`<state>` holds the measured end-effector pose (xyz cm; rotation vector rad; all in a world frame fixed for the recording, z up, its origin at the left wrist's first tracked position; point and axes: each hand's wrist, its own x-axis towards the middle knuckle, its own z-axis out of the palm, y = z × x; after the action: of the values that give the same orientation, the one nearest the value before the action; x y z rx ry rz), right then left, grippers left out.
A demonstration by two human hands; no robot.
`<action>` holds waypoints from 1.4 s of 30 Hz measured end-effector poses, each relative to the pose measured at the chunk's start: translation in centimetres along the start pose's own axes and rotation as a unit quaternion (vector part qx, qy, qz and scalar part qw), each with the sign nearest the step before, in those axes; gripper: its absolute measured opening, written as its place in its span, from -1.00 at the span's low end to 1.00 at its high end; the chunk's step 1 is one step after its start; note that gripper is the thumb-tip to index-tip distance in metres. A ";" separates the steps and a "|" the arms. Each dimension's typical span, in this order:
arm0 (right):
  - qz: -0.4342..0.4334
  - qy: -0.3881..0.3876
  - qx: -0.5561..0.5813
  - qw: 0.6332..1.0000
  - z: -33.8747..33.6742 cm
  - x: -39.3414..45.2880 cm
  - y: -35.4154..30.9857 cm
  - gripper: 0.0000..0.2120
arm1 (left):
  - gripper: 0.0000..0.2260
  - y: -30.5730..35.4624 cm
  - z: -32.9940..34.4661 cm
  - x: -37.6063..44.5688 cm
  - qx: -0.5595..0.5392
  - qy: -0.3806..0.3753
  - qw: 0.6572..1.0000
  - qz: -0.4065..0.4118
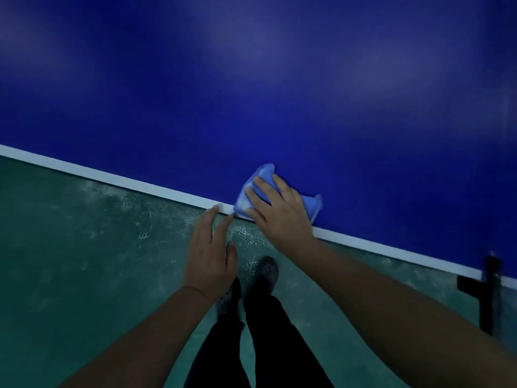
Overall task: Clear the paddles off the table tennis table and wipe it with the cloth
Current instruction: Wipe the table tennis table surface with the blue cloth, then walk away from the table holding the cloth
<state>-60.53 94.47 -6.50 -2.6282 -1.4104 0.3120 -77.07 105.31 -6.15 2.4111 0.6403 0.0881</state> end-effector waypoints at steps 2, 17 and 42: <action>0.045 -0.008 -0.029 0.999 -0.5 -2.4 1.8 -0.54 | -0.59 0.1 -0.1 -0.4 0.003 -0.007 1.000 0.024; 0.558 0.044 0.114 0.821 -1.2 -27.9 13.8 -0.56 | -0.54 10.5 5.5 -4.9 0.003 -0.218 0.968 0.123; 0.723 0.390 0.313 0.477 -4.5 -86.8 9.4 -0.70 | -0.66 54.8 27.2 -35.9 -0.065 -0.473 0.817 0.323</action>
<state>-98.52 16.72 5.73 -1.9441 1.1766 -0.2352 -79.52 35.88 8.22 2.0573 -0.6236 -0.7213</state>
